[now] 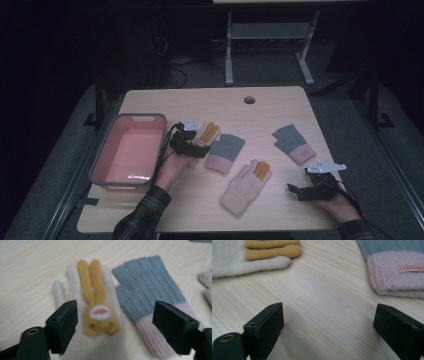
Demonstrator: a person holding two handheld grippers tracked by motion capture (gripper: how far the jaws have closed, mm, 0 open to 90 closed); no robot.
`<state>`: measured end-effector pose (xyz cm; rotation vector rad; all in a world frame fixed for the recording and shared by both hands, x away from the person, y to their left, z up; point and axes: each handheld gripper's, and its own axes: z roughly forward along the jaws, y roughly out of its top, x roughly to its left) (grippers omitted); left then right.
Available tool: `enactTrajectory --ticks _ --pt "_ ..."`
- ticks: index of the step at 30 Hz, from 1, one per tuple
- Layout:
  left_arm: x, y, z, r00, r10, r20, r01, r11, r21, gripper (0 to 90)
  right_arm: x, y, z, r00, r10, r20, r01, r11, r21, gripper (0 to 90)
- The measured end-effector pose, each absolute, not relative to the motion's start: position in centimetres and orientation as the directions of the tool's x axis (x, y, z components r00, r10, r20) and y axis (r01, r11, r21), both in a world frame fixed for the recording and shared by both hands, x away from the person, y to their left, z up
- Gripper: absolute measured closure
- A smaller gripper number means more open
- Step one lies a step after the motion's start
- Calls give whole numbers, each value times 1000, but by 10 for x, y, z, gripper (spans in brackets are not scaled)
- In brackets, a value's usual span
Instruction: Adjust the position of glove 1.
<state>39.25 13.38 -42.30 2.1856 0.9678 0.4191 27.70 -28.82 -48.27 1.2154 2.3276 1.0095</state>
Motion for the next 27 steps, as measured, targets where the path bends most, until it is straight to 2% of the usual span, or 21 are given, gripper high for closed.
enactTrajectory --ticks 9,11,17,27 --pt "414 132 -437 622 782 28 567 -475 673 222 277 -288 -483 -584 811 35 580 386 718 90" --pt "417 132 -443 610 792 34 582 -477 658 178 277 -288 -483 -584 811 35 579 386 718 90" --pt "422 135 -457 600 800 23 610 -475 634 128 277 -288 -483 -585 810 35 579 387 717 90" --pt "422 138 -466 598 801 20 612 -473 634 143 277 -288 -483 -586 810 34 578 388 718 89"
